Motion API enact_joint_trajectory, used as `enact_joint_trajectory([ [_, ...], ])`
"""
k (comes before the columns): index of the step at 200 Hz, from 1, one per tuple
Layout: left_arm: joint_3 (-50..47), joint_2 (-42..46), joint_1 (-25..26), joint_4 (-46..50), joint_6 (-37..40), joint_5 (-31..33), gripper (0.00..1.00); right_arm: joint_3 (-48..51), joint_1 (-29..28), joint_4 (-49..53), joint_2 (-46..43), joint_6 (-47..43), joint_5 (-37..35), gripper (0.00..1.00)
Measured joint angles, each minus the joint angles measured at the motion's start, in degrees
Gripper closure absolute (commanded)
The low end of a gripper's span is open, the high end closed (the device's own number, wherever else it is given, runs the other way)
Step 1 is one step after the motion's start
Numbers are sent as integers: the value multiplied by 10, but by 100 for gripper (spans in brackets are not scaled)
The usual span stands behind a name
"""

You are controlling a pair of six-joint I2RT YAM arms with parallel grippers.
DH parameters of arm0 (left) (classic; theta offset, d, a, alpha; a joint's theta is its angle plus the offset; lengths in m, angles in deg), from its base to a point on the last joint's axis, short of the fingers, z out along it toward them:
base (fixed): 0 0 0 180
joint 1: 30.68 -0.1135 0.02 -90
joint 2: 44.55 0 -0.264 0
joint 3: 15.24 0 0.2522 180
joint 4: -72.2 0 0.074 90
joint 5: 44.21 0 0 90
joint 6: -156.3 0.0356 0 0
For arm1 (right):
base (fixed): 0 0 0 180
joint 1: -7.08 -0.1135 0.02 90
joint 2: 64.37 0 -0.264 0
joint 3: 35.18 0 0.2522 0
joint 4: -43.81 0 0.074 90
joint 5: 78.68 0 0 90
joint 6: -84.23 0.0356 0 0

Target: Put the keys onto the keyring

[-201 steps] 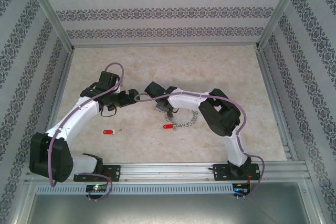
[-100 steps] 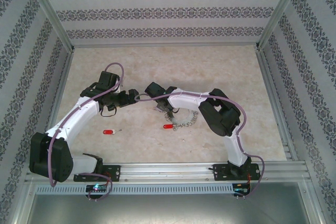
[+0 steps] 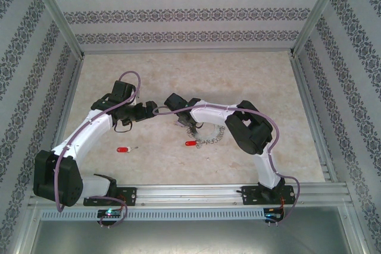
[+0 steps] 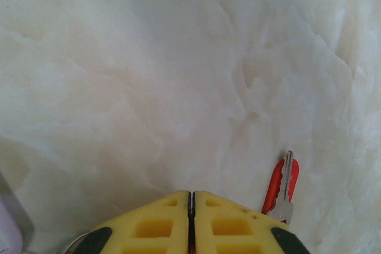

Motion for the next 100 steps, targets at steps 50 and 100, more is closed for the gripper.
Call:
enact_joint_trajectory([
  [50,0,0,0,0,0,-2,1,13,3,-7,-9,7,10,100],
  [100,0,26,0,-19,6,-27,1,72,31,-25,-76,18,76,100],
])
